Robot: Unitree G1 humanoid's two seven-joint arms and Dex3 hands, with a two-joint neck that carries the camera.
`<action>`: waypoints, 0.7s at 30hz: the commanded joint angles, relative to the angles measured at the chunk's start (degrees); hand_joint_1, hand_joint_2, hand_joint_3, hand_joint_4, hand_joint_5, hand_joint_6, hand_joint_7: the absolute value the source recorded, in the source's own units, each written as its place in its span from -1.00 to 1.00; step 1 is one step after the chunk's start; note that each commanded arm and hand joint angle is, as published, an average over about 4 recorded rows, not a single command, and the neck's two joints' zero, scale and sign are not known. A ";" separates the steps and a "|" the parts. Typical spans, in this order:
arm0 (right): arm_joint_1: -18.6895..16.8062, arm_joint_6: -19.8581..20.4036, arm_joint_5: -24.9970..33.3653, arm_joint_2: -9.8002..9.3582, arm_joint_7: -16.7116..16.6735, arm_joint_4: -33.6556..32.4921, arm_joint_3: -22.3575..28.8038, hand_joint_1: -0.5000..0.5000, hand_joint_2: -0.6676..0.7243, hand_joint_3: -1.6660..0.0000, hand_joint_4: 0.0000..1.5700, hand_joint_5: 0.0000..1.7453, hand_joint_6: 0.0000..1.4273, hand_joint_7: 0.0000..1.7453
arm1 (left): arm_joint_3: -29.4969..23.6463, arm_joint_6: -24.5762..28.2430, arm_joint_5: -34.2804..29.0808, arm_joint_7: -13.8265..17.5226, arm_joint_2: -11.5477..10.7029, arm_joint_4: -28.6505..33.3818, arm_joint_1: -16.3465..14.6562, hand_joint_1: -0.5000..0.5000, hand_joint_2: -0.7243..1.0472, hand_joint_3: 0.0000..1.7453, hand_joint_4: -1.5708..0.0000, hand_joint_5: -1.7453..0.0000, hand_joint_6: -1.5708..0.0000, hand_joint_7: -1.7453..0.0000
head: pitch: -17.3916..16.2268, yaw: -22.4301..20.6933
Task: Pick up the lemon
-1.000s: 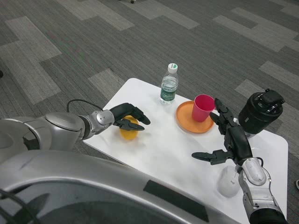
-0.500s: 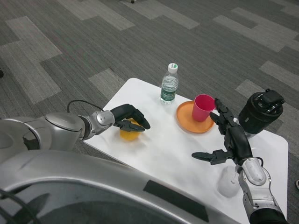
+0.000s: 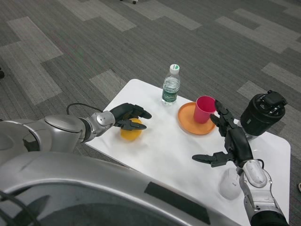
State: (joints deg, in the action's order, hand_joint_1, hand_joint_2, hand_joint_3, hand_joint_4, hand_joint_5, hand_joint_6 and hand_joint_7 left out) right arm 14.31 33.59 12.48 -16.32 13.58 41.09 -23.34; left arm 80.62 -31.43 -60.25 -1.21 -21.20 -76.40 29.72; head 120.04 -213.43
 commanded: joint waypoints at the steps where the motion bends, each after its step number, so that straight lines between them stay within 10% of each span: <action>1: 0.98 -0.46 0.53 -0.07 0.04 0.52 0.09 -0.08 -0.09 0.52 -1.00 -0.44 -1.00 -1.00 | -1.39 0.49 -0.27 0.07 -0.42 0.20 0.07 1.00 1.00 -0.90 0.50 0.76 0.35 0.92 | 0.00 0.00; 16: 0.98 -0.46 0.49 -0.03 0.04 0.57 0.23 -0.08 -0.09 0.52 -1.00 -0.44 -1.00 -1.00 | -13.65 -7.38 -0.13 0.90 -2.88 5.03 -3.05 1.00 0.95 -0.90 0.69 0.82 0.62 0.98 | -0.07 -0.34; 21: 0.98 -0.46 0.53 -0.03 0.04 0.57 0.23 -0.08 -0.09 0.52 -1.00 -0.44 -1.00 -1.00 | -18.83 -11.07 0.22 1.12 -3.85 5.91 -4.76 1.00 0.15 -0.90 0.80 0.88 0.66 1.00 | 0.01 -0.60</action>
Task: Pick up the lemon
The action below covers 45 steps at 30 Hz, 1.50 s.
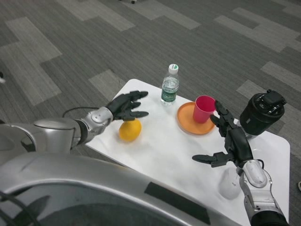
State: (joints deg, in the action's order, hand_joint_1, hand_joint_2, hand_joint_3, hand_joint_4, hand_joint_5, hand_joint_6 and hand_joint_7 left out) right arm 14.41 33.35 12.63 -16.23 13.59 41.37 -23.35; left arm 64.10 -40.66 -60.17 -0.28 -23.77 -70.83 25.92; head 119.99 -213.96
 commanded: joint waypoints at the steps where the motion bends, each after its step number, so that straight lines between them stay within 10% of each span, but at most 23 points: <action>1: 0.89 -0.22 0.38 -0.11 0.03 0.29 0.24 -0.08 -0.09 0.52 -1.00 -0.44 -1.00 -1.00 | -3.12 -2.03 0.18 0.35 -1.42 0.32 -1.18 1.00 -0.12 -0.90 0.82 0.88 0.66 1.00 | 0.09 -0.10; 9: 0.87 -0.28 0.38 -0.11 0.03 0.57 0.15 -0.08 -0.09 0.52 -1.00 -0.44 -1.00 -1.00 | -6.42 -2.21 0.09 3.47 -1.63 -0.23 -2.24 1.00 -0.57 -0.90 0.94 0.88 0.68 1.00 | 0.04 -0.13; 17: 0.89 -0.28 0.34 -0.11 0.03 0.55 0.15 -0.08 -0.09 0.52 -1.00 -0.44 -1.00 -1.00 | -7.10 -2.10 -0.04 4.06 -1.66 -0.36 -2.63 1.00 -0.50 -0.90 0.94 0.88 0.73 1.00 | 0.17 -0.36; 25: 0.84 -0.26 0.34 -0.11 0.03 0.59 0.15 -0.08 -0.09 0.52 -1.00 -0.44 -1.00 -1.00 | -7.23 -1.92 0.62 4.06 -2.29 -0.14 -3.16 1.00 0.75 -0.90 0.90 0.88 0.85 1.00 | 0.15 -0.56; 45: 0.89 -0.30 0.34 -0.11 0.03 0.66 0.33 -0.08 -0.09 0.52 -1.00 -0.44 -1.00 -1.00 | -9.52 -1.09 6.60 8.04 -5.11 3.68 -5.91 1.00 0.95 -0.90 1.00 0.76 1.00 1.00 | -0.06 -0.72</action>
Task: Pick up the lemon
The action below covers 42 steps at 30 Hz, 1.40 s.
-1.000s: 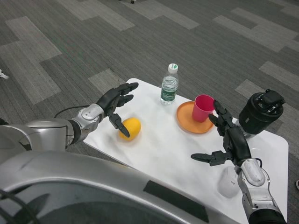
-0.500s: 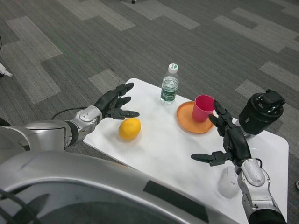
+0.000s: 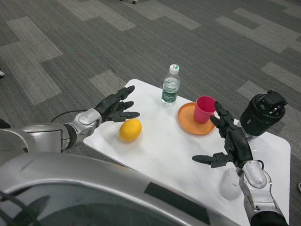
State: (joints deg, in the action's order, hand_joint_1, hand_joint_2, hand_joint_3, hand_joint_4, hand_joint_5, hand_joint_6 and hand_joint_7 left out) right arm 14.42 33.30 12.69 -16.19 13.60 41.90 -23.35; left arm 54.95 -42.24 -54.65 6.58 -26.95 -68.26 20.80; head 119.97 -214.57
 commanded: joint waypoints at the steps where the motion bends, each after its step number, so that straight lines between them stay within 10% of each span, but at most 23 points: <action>1: 0.88 -0.26 0.28 -0.16 0.02 0.16 0.33 -0.08 -0.09 0.52 -1.00 -0.44 -1.00 -1.00 | -0.33 0.49 1.52 1.60 -2.27 1.47 -0.98 1.00 0.98 -0.90 1.00 0.76 1.00 1.00 | -0.06 -0.17; 17: 0.88 -0.26 0.32 -0.24 0.02 0.73 0.33 -0.08 -0.09 0.52 -1.00 -0.44 -1.00 -1.00 | 0.24 1.76 1.69 2.56 -3.02 0.94 -3.57 1.00 0.85 -0.90 1.00 0.88 1.00 1.00 | -0.18 -1.14; 22: 0.86 -0.26 0.30 -0.24 0.02 0.84 0.33 -0.08 -0.09 0.52 -1.00 -0.44 -1.00 -1.00 | 0.55 3.41 -1.56 3.46 -2.96 1.05 -3.75 1.00 -0.35 -0.90 1.00 0.91 1.00 1.00 | -0.35 -1.13; 32: 0.88 -0.26 0.28 -0.24 0.02 0.91 0.33 -0.08 -0.09 0.52 -1.00 -0.44 -1.00 -1.00 | 2.79 3.61 -1.47 4.06 -2.45 -0.86 -3.75 1.00 -0.40 -0.90 1.00 1.00 1.00 1.00 | -0.58 -1.36; 42: 0.79 -0.26 0.30 -0.16 0.02 0.99 0.24 -0.08 -0.09 0.52 -1.00 -0.44 -1.00 -1.00 | 3.21 3.92 12.48 -0.91 0.93 -6.25 -0.36 1.00 -0.42 -0.90 1.00 1.00 1.00 1.00 | -0.67 -0.42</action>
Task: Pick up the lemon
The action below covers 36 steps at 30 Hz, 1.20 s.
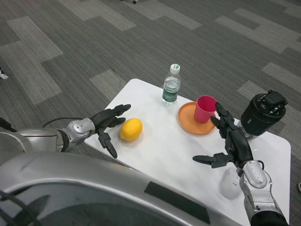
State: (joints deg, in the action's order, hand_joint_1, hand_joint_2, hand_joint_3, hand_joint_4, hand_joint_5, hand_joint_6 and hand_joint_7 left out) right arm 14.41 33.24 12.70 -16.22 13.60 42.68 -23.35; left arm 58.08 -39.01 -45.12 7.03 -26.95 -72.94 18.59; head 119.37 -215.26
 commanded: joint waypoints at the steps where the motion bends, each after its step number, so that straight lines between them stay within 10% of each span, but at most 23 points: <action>1: 0.79 -0.20 0.30 -0.13 0.02 0.21 0.24 -0.08 -0.09 0.52 -1.00 -0.44 -1.00 -1.00 | 0.06 0.91 3.94 -1.72 1.24 -2.03 2.20 1.00 -0.45 -0.90 1.00 1.00 1.00 1.00 | -0.05 0.39; 16: 0.79 -0.20 0.30 -0.13 0.02 0.13 0.15 -0.08 -0.07 0.52 -1.00 -0.44 -1.00 -1.00 | -0.03 3.68 6.45 -1.94 1.68 -2.29 3.51 1.00 -0.60 -0.90 1.00 1.00 1.00 1.00 | -0.03 0.32; 36: 0.66 -0.20 0.30 -0.13 0.02 0.04 -0.03 -0.08 -0.02 0.52 -1.00 -0.44 -1.00 -1.00 | -0.60 10.97 28.51 -11.21 4.89 -3.35 9.05 1.00 -0.60 -0.90 1.00 1.00 1.00 1.00 | 0.15 1.30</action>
State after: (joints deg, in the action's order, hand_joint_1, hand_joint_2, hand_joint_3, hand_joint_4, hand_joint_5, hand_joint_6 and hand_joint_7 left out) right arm 14.40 33.17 12.73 -16.18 13.60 42.73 -23.47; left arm 57.57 -29.22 -17.95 -3.64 -22.66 -76.07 26.89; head 119.52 -213.96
